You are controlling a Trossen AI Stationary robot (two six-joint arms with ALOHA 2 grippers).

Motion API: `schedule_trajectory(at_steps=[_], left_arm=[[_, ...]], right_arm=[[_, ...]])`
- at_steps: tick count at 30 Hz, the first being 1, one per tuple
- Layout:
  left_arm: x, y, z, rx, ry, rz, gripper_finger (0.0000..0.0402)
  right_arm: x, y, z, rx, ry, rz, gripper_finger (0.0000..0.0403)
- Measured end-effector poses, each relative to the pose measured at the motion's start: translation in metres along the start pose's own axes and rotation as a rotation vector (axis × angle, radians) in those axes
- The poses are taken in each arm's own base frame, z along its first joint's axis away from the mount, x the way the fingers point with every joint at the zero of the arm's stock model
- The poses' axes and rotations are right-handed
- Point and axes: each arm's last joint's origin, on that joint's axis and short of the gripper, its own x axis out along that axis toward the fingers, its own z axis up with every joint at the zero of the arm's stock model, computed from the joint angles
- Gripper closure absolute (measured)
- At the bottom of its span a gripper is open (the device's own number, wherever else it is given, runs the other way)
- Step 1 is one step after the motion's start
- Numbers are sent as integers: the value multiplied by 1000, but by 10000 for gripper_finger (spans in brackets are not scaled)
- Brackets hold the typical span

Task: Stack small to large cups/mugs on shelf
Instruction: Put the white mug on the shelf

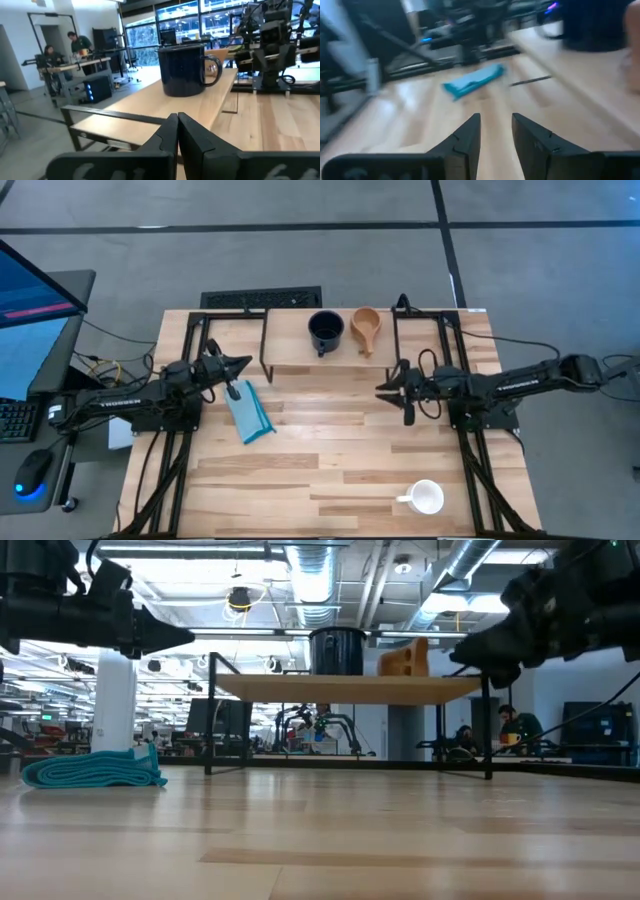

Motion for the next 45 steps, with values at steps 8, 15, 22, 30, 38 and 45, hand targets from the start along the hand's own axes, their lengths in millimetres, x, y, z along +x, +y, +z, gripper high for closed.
schedule_trajectory(at_steps=[8, 15, 22, 30, 38, 45], left_arm=[[0, -1, -1, 8, 10, -46, 401], [0, -2, -2, -2, 15, -53, 401], [0, -2, -3, -13, 28, -55, 401], [0, -2, -3, -17, 27, -55, 401], [0, -2, -3, -18, 26, -55, 401], [0, -2, -4, -16, 34, -56, 401]], right_arm=[[8, 24, 28, 85, 316, 102, 271], [-6, 51, 66, 157, 561, 136, 303], [-32, 71, 67, 413, 857, 37, 343], [-40, 93, 71, 568, 866, 97, 363], [-43, 94, 68, 617, 908, 58, 356], [-43, 94, 68, 618, 902, 51, 319]])
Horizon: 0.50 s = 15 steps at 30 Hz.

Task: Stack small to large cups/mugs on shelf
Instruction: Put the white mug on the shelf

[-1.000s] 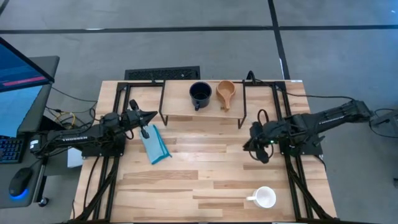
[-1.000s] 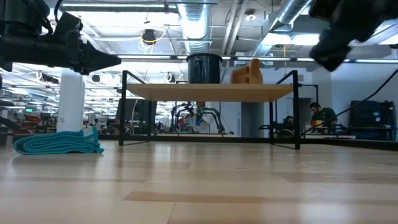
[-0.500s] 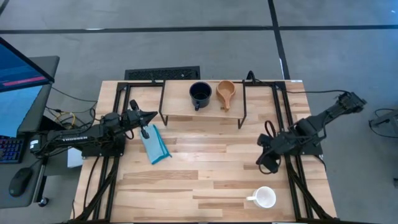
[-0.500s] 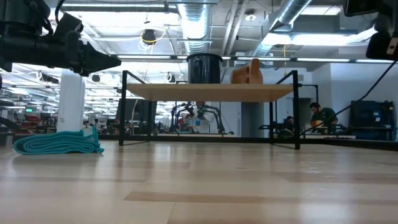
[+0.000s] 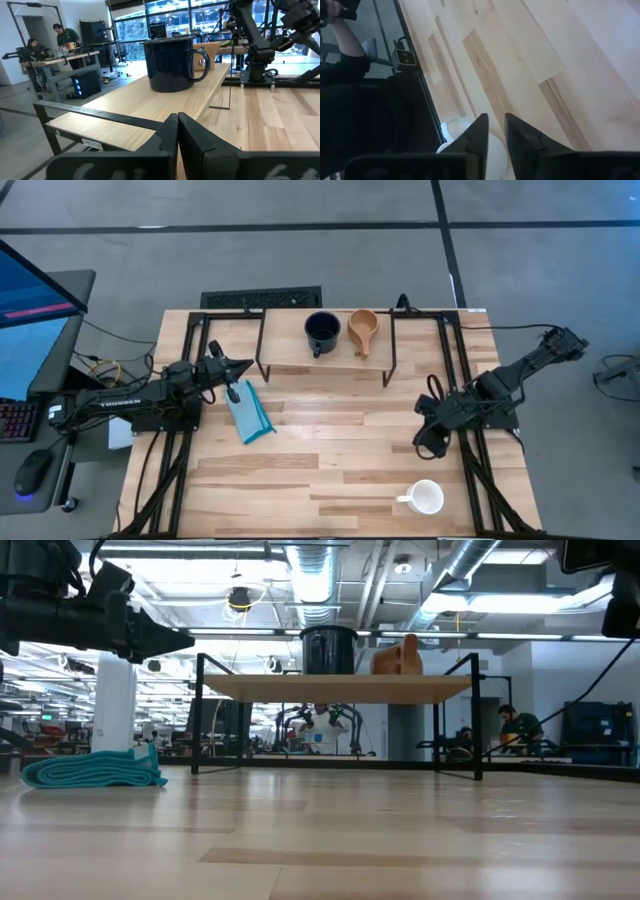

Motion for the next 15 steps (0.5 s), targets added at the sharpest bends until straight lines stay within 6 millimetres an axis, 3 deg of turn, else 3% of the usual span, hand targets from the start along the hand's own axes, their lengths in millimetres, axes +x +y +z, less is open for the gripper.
schedule_trajectory(at_steps=[9, 15], left_arm=[[0, 0, 0, 0, 1, 0, 401], [0, 0, -1, 2, 12, -2, 401]], right_arm=[[0, 1, 1, -10, -14, 9, 213], [0, 4, 3, -21, -32, 41, 177]])
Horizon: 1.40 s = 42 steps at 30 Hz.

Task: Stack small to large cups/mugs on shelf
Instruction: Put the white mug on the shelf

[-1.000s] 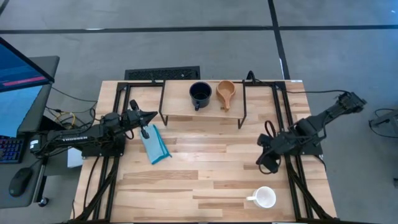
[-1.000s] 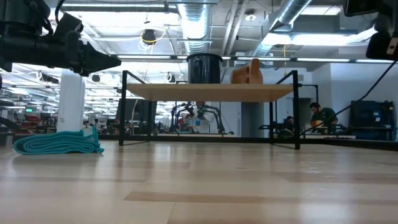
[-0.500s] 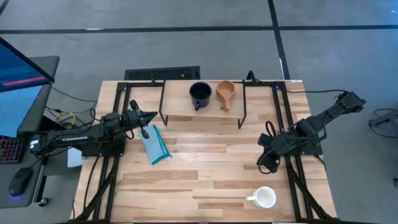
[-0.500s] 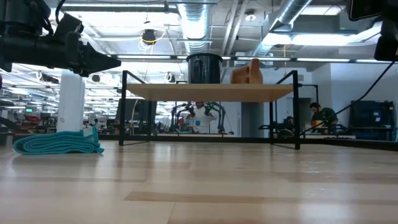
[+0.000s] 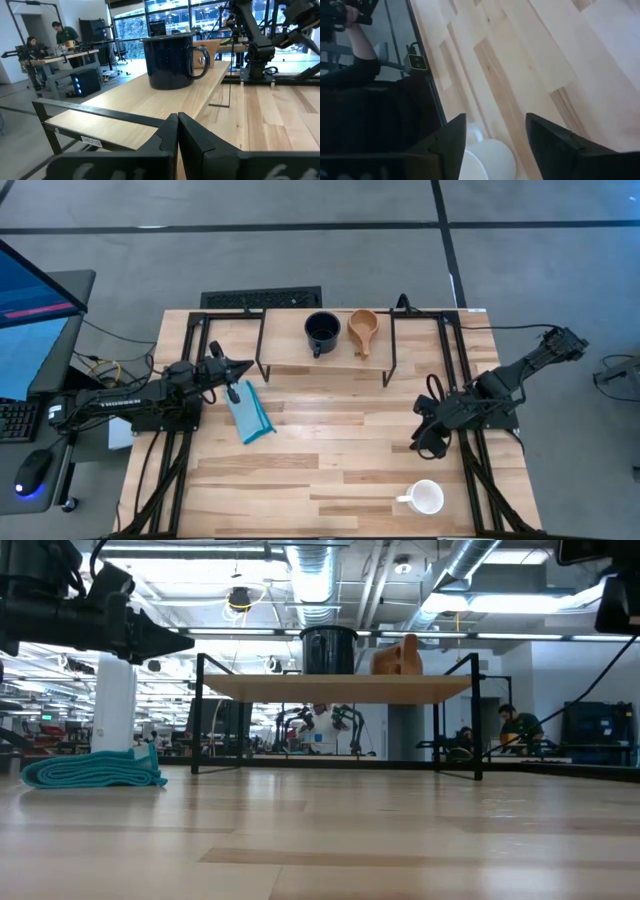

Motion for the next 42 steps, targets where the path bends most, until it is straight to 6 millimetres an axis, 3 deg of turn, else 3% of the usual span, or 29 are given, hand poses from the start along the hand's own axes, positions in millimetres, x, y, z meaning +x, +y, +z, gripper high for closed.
schedule_trajectory(at_steps=[3, 8, 14, 20, 30, 38, 42], left_arm=[[0, 0, -2, -12, 23, -3, 401], [0, 0, -4, -27, 45, -5, 401], [0, -1, -4, -22, 45, -5, 401], [0, -1, -6, -56, 64, -8, 401], [0, -2, -7, -61, 73, -40, 401], [0, -2, -9, -50, 90, -41, 401], [0, -2, -9, -25, 90, -33, 401]], right_arm=[[0, 1, 1, 26, -4, 15, 173], [1, 2, -4, 259, 103, 34, 180], [6, 8, -16, 379, 187, 15, 203], [-2, 26, -17, 293, 137, 61, 237], [-30, 55, -7, 107, 5, -69, 314], [-1, 67, -17, 303, 132, -141, 329], [14, 76, -22, 300, 154, -124, 329]])
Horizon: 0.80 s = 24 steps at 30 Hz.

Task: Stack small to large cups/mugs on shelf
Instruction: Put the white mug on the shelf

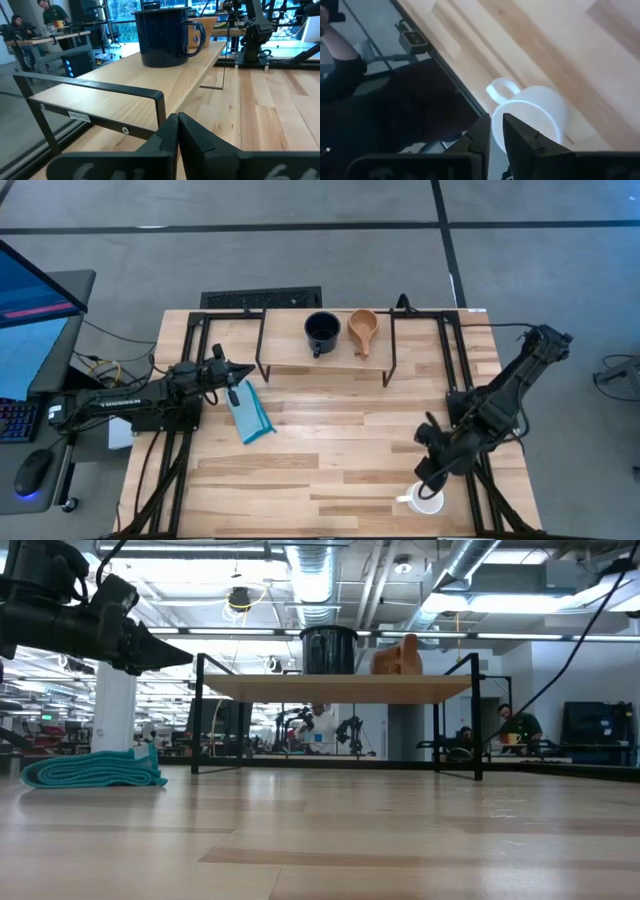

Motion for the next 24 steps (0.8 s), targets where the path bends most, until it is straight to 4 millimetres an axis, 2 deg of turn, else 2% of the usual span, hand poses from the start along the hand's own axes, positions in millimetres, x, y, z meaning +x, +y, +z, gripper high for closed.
schedule_trajectory(at_steps=[3, 10, 14, 18, 24], left_arm=[[0, 0, 0, 0, 0, 0, 401], [0, 0, 0, 0, -1, 0, 401], [0, 0, 1, 1, -1, 0, 401], [0, 0, 3, 3, 10, -1, 401], [0, 0, 1, 26, 31, -3, 401]], right_arm=[[9, 6, -3, -17, 42, 10, 329], [23, 7, -6, 74, 137, -37, 317], [24, 5, -6, 79, 134, -65, 274], [24, 0, -6, 158, 120, -122, 217], [24, 8, -8, 154, 127, -40, 162]])
